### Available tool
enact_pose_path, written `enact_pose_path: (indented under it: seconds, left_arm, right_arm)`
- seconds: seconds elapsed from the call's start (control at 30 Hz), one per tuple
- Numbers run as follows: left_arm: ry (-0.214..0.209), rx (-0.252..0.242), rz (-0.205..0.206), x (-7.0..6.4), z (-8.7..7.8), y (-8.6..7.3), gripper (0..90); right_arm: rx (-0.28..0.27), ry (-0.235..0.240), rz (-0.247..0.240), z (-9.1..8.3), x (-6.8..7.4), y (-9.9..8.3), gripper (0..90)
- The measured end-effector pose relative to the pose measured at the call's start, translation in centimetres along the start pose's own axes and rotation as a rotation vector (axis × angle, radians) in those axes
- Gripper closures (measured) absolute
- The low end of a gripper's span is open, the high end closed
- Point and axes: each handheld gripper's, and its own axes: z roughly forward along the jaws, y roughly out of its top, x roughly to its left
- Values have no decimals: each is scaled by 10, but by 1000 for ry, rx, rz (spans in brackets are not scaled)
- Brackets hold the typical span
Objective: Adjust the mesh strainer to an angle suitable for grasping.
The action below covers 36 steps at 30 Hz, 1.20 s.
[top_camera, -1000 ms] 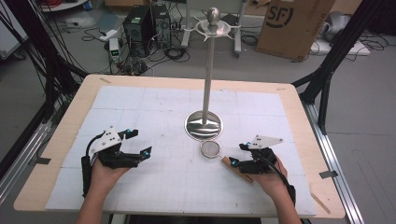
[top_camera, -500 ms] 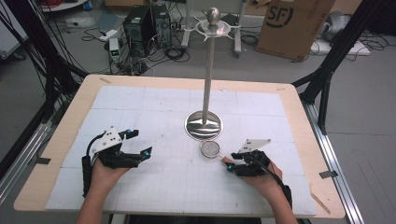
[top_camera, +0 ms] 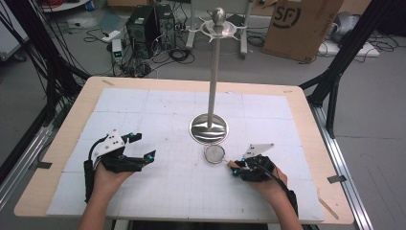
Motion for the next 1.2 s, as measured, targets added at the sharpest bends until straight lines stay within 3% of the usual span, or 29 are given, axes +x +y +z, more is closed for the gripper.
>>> enact_pose_path:
  seconds: [0.17,0.37,0.6,0.97,1.2]
  left_arm:
    - [-4,1,-1,-1,0,0,167]
    - [3,1,2,0,0,0,168]
    - [4,1,3,0,0,0,168]
    - [4,0,1,0,0,0,169]
    - [5,-7,-3,0,-1,0,169]
  right_arm:
    - [2,-7,-12,0,1,0,678]
    - [-4,30,-30,2,7,4,688]
    - [-2,72,-71,11,23,13,689]
    - [-13,189,-142,28,55,30,692]
    - [-4,206,-163,41,62,42,691]
